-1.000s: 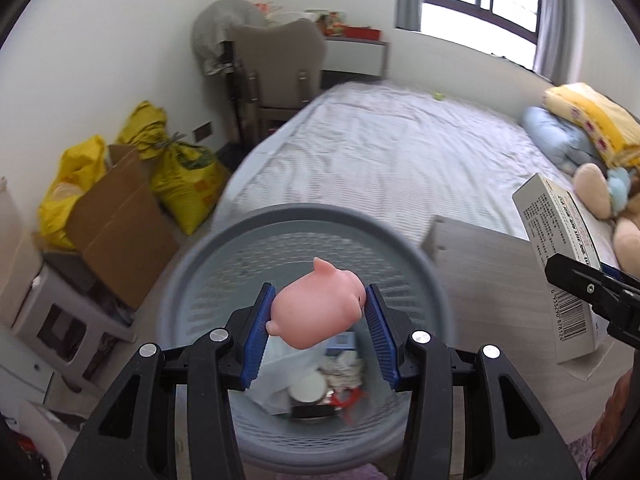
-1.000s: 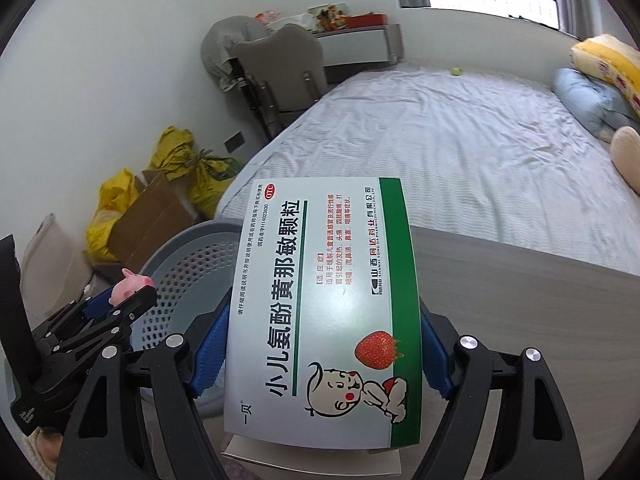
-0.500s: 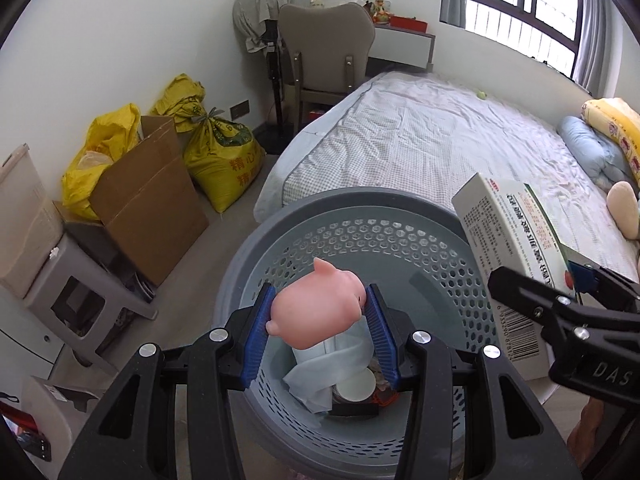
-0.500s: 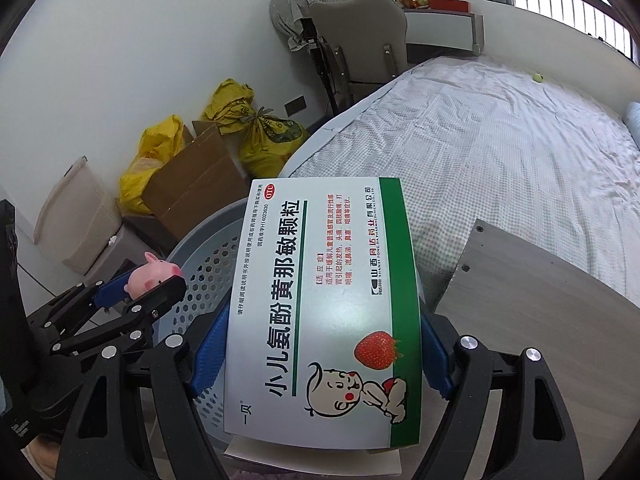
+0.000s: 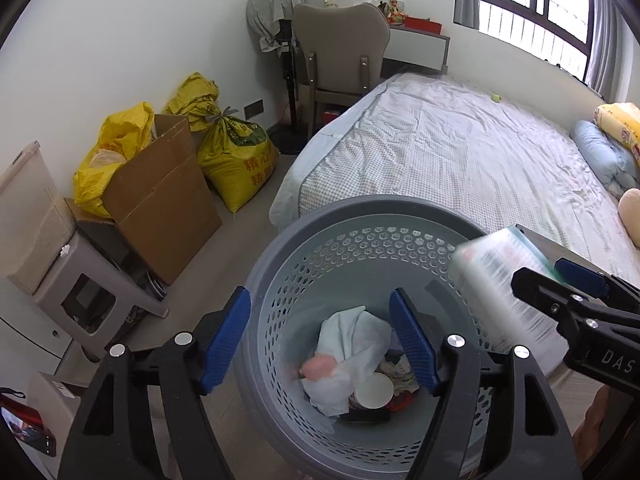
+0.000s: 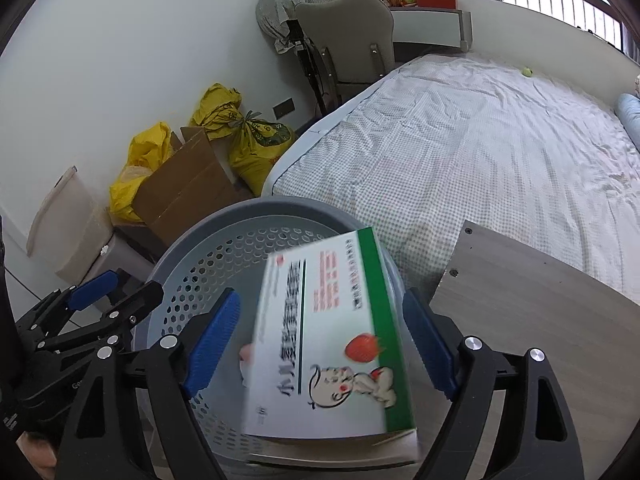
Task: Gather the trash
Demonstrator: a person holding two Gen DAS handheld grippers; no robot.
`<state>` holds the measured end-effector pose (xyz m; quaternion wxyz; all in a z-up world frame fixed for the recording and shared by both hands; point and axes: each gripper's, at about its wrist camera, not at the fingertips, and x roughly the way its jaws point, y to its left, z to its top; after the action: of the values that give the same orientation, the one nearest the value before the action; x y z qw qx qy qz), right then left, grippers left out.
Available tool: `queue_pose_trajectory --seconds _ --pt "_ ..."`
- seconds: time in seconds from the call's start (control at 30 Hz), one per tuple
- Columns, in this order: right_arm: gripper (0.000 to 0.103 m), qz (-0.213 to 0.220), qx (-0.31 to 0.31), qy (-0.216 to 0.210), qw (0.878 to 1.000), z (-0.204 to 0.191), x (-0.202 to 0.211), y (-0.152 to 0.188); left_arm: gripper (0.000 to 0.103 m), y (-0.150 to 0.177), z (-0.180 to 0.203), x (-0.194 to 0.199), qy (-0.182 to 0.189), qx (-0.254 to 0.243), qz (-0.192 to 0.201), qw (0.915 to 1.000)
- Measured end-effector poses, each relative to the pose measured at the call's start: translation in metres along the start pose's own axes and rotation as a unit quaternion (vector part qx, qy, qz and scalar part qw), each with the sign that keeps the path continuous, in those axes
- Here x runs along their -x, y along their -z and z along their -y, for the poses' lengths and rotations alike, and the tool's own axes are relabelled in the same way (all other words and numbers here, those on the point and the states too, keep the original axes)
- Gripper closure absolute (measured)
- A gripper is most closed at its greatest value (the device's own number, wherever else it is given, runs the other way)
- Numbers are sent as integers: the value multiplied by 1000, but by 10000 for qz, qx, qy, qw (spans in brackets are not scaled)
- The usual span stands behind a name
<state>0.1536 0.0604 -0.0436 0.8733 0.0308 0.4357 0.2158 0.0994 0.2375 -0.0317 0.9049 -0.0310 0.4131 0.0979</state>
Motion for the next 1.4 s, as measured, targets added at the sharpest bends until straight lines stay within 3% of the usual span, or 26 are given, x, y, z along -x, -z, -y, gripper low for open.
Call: queue_pose_trajectory --seconds 0.6,0.97,1.4 --pt "23 66 151 270 9995 -5 7 8 25 1 -1 5 -75 78 -35 9999" --pt "23 129 222 438 9987 -9 12 12 13 0 -1 11 -144 107 -8 9998" --pt "23 158 230 434 9987 -10 14 12 8 -1 -1 17 -231 108 51 9997"
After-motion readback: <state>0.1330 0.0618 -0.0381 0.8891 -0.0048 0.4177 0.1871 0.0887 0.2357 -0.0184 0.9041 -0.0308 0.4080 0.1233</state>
